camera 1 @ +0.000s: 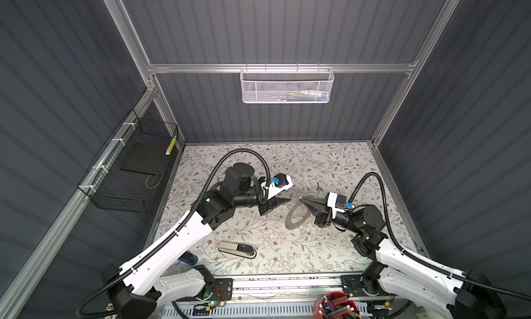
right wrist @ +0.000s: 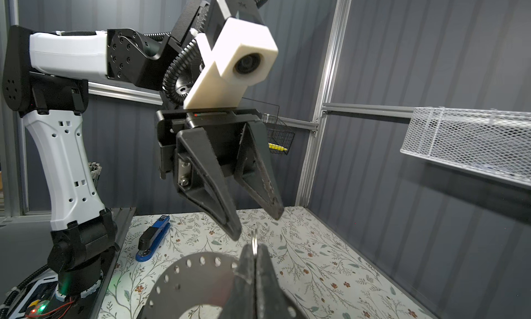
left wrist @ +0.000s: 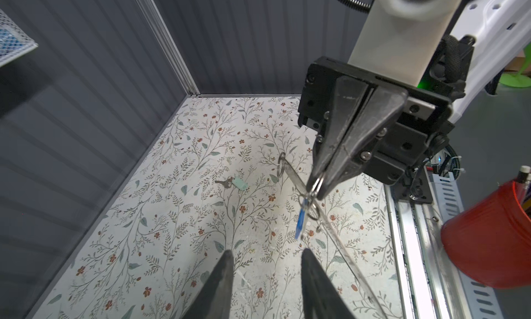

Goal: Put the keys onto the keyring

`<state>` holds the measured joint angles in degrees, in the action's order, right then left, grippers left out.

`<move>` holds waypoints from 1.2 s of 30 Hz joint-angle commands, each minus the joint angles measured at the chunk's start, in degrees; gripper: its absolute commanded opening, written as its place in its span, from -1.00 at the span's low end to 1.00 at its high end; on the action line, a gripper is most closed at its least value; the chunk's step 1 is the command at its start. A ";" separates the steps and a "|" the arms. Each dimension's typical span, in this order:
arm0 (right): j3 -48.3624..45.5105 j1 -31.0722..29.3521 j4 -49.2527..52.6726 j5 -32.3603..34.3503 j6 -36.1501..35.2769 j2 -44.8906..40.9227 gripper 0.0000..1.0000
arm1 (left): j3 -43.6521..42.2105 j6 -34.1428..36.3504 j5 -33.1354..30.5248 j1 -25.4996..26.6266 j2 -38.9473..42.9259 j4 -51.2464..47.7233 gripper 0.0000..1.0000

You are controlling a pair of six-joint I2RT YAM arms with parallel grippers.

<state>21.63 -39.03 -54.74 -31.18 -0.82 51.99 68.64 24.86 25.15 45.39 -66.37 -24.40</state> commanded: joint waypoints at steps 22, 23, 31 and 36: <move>2.18 0.17 -4.20 -3.69 2.18 1.21 -1.00 | 1.58 -0.47 9.77 -0.03 -2.39 1.64 -0.51; 2.25 0.17 -4.23 -3.82 2.19 1.27 -1.00 | 1.45 -0.45 9.93 0.00 -2.44 1.59 -0.51; 2.87 0.17 -4.32 -4.64 2.49 1.80 -1.00 | 1.67 -0.07 12.64 -0.03 -2.98 1.91 -0.56; 3.33 0.16 -4.15 -5.29 2.68 2.33 -1.00 | 1.91 0.21 14.15 -0.01 -2.83 2.19 -0.78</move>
<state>22.68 -38.87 -56.29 -34.98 1.28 54.06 69.10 24.95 36.56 45.36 -69.08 -23.11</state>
